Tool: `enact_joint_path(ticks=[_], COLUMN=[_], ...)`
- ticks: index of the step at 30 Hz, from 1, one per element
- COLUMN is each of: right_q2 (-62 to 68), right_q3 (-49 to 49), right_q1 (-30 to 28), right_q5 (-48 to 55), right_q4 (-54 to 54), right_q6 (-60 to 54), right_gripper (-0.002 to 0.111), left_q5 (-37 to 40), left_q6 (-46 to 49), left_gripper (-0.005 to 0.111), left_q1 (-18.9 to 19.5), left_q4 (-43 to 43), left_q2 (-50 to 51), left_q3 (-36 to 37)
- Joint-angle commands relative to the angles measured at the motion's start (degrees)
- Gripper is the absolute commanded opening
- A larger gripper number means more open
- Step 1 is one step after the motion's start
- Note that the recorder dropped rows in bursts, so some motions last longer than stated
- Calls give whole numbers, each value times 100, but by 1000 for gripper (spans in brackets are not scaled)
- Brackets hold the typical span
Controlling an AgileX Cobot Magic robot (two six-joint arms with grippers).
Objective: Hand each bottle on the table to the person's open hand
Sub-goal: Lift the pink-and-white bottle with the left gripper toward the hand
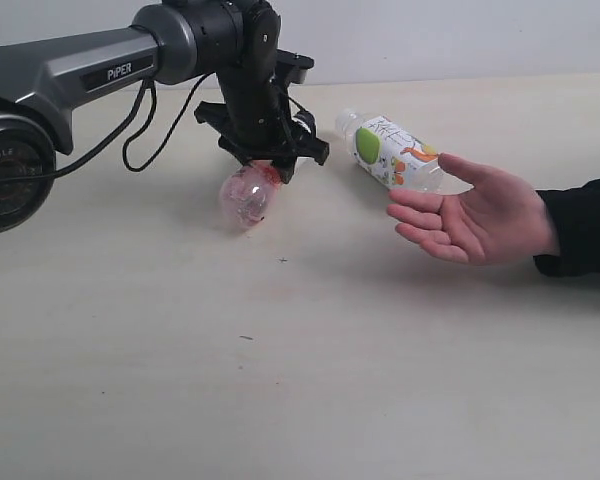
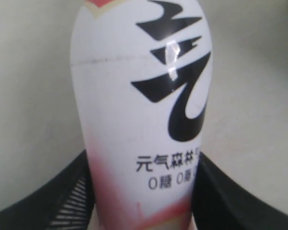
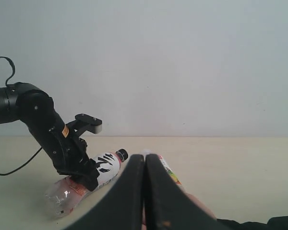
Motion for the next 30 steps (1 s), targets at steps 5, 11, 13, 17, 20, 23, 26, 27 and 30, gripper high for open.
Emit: enact_joint_path(ticks=[5, 11, 13, 17, 20, 23, 26, 27, 30], right_q2=[-27, -27, -27, -27, -27, -27, -27, -27, -27], right_q3=[31, 31, 31, 31, 31, 31, 31, 31, 31], right_q1=[3, 3, 3, 3, 3, 3, 3, 3, 3], right_q5=[-65, -65, -65, -65, -65, -65, -65, -65, -65], right_q4=[3, 3, 3, 3, 3, 3, 3, 3, 3], right_q6=[1, 1, 1, 1, 1, 1, 1, 1, 1], right_gripper=[0, 0, 0, 0, 0, 0, 0, 0, 0], left_q5=[6, 169, 184, 238, 324, 413, 347, 311, -55], left_q6=[-517, -851, -880, -926, -1086, -1228, -1520, -1581, -1791], left_gripper=[0, 0, 0, 0, 0, 0, 0, 0, 0], left_q1=[3, -150, -273, -541, -721, -901, -1142, -1166, -1276], left_q4=[4, 4, 4, 4, -18, -44, -44, -44, -198], left_q2=[-337, -692, -868, -1208, -1436, -1679, -2152, -2244, -2716], left_q3=[-23, -1, 82, 249, 356, 511, 1011, 1115, 1734])
